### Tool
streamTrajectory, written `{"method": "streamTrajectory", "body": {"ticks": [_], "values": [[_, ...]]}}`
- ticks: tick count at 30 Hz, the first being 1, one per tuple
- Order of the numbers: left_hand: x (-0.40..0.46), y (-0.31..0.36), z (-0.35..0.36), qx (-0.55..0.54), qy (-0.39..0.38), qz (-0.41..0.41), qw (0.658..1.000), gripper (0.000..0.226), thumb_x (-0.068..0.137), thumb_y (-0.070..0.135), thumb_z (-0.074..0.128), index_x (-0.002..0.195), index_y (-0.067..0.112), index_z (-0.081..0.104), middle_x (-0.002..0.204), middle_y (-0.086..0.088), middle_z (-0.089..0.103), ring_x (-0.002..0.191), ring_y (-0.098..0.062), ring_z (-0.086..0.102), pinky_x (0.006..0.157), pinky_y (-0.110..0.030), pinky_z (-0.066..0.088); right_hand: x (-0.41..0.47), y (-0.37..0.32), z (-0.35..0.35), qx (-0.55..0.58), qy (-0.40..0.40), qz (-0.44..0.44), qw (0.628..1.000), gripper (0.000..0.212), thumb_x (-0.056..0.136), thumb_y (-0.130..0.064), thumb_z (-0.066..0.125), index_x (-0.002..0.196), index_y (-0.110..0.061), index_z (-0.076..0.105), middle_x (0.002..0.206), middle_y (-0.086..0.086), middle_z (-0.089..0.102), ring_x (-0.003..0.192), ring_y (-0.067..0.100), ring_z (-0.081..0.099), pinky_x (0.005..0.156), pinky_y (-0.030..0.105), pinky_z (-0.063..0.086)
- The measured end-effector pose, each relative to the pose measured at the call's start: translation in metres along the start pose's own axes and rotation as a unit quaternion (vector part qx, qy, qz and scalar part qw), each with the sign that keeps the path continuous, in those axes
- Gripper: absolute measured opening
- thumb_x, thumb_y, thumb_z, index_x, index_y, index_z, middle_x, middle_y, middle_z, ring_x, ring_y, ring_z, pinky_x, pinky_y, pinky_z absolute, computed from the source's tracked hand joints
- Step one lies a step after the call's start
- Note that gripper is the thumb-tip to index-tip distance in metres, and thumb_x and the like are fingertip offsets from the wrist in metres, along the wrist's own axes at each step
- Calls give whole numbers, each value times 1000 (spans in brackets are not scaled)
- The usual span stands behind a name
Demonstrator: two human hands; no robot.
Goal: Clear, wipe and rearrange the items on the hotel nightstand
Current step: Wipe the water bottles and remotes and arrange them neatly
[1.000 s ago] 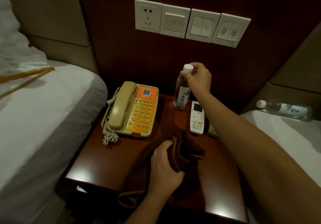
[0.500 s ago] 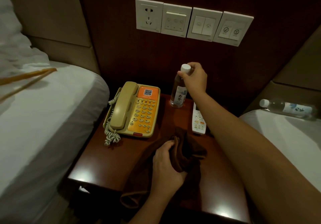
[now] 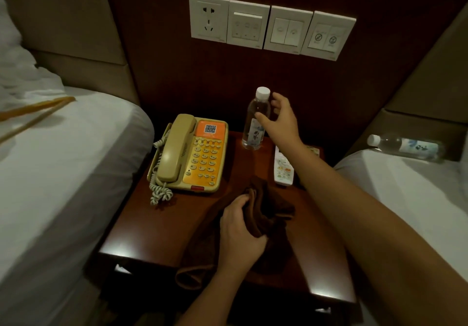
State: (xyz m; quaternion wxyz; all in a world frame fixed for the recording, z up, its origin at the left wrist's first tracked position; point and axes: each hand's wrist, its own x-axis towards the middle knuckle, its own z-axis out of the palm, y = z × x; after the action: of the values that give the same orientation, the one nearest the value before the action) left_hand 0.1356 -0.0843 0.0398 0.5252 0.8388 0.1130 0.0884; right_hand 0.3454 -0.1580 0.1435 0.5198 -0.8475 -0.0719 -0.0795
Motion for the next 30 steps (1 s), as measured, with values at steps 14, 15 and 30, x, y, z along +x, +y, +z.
{"method": "streamTrajectory", "body": {"ticks": [14,15,30], "values": [[-1,7,8,3,24,-4,1000,83,62,39,85,133,26,45,129,3,49,124,-16,43,103,-34,38,-89,25,-59,102,56,37,993,57,87,-22,66,137,-20,40,129,-1,52,114,12,52,86,20,46],[-2,8,9,4,19,-5,1000,84,61,40,85,133,26,44,130,3,48,125,-17,42,104,-36,39,-91,29,-62,103,63,38,992,56,86,-23,67,136,-21,41,128,-1,53,114,12,52,89,24,46],[-33,47,91,-20,-41,55,997,76,59,28,88,124,24,50,119,11,45,124,-18,43,106,-37,38,-67,129,-210,-96,192,79,973,57,81,-18,72,132,-14,47,126,3,57,107,17,56,90,29,47]]}}
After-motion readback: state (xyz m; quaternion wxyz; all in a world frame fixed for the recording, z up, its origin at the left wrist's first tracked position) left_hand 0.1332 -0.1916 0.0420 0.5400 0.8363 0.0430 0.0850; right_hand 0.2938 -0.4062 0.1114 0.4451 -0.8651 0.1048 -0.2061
